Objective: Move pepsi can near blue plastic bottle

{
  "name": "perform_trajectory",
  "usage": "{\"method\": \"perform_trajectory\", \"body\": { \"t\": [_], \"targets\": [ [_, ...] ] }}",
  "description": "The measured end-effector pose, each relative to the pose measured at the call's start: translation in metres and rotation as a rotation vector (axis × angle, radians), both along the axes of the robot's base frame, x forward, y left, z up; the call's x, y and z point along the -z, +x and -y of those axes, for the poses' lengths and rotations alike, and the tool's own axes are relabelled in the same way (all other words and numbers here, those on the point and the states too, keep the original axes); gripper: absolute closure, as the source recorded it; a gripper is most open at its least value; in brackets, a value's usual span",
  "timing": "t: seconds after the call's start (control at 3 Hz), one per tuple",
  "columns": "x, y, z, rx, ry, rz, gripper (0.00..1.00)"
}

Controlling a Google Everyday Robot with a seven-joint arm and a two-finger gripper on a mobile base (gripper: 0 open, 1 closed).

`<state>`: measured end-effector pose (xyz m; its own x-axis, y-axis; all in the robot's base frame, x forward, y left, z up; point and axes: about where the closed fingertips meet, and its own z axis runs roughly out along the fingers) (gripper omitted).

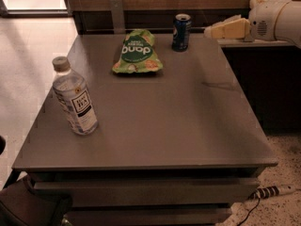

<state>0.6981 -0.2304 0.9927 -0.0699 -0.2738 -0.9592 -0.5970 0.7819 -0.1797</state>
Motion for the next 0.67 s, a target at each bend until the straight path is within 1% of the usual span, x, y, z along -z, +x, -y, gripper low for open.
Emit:
{"method": "perform_trajectory", "body": {
  "t": [0.33,0.67],
  "targets": [
    [0.004,0.017,-0.002,0.005,0.006,0.002,0.0],
    [0.016,0.055,0.0,0.019,0.023,0.01,0.0]
  ]
}}
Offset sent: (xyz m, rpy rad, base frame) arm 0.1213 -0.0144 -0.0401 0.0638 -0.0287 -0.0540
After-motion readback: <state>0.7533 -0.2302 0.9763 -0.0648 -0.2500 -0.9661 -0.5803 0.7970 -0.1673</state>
